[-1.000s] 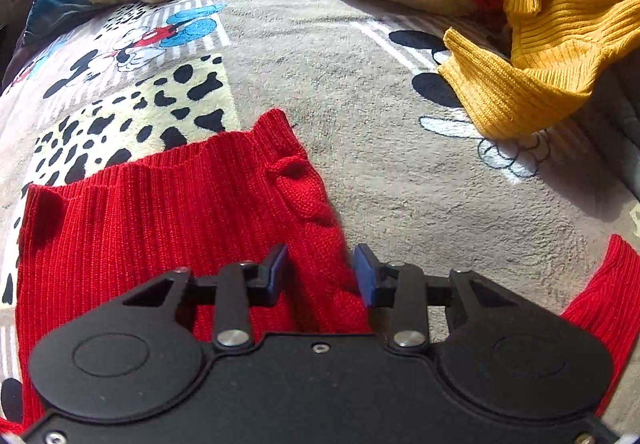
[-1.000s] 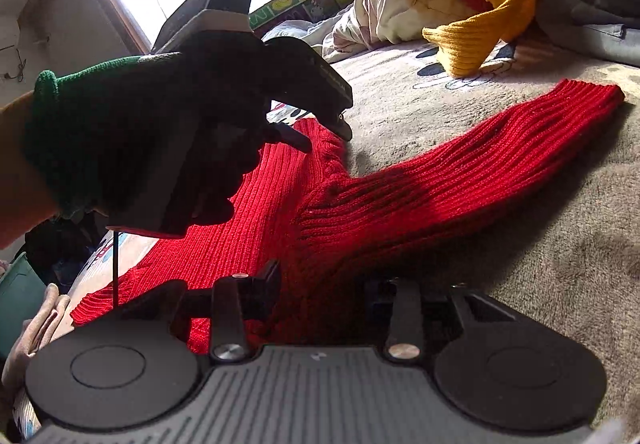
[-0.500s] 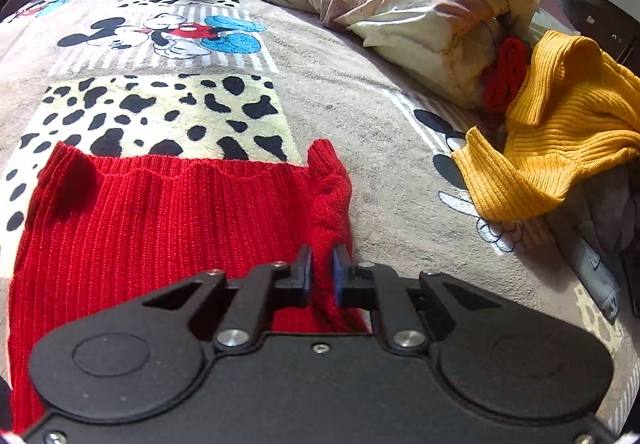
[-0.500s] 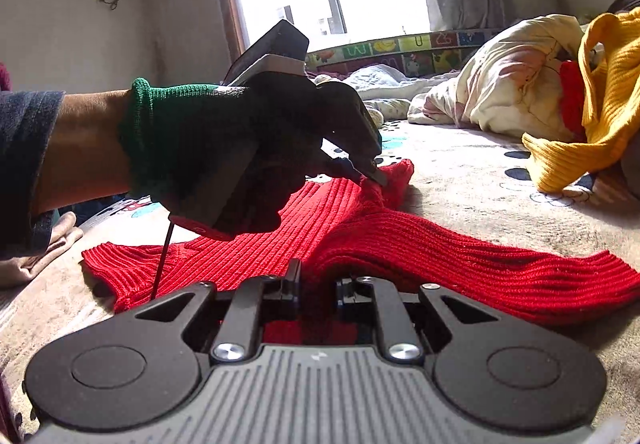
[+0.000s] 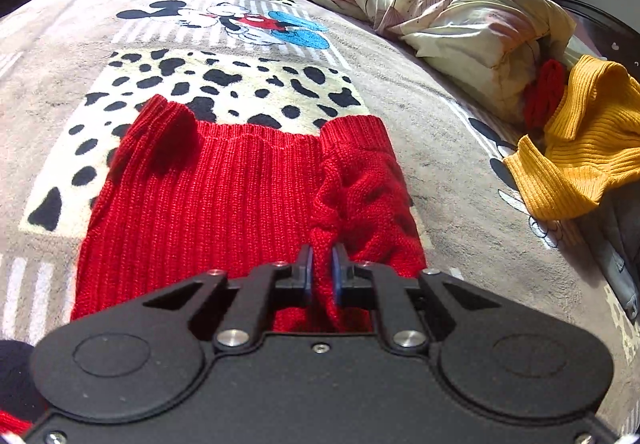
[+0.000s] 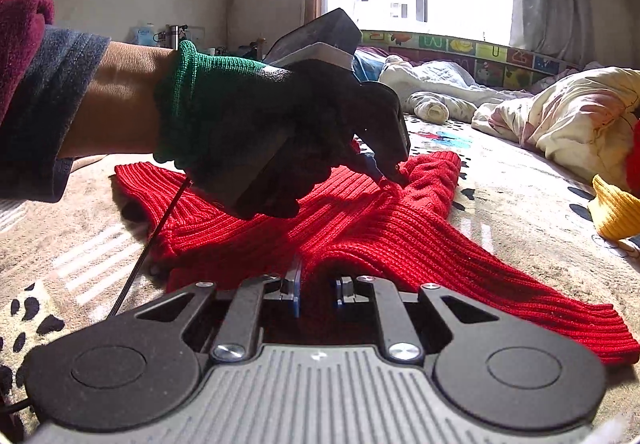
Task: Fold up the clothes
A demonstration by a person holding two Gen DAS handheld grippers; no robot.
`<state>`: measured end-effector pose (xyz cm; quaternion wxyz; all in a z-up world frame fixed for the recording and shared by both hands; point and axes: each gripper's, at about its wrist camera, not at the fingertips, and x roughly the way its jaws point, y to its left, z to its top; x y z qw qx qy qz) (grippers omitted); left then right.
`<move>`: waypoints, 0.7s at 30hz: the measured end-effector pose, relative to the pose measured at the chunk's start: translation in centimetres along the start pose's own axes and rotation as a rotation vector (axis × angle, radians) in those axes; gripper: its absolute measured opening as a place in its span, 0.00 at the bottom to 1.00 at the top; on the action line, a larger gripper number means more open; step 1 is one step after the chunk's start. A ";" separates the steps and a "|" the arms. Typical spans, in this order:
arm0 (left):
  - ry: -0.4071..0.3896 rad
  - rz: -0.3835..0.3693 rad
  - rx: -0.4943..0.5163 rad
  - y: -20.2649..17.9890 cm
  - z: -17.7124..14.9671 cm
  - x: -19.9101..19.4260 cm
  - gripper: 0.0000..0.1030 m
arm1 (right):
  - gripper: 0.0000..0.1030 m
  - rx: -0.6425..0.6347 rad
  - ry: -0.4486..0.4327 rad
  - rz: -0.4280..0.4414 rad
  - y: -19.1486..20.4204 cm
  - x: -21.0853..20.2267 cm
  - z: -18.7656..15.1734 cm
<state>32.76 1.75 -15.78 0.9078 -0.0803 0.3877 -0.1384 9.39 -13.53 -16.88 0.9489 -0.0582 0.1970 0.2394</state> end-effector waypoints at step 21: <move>-0.088 -0.065 0.078 -1.8 5.7 1.5 0.04 | 0.16 -0.010 0.033 0.014 0.1 0.3 -0.5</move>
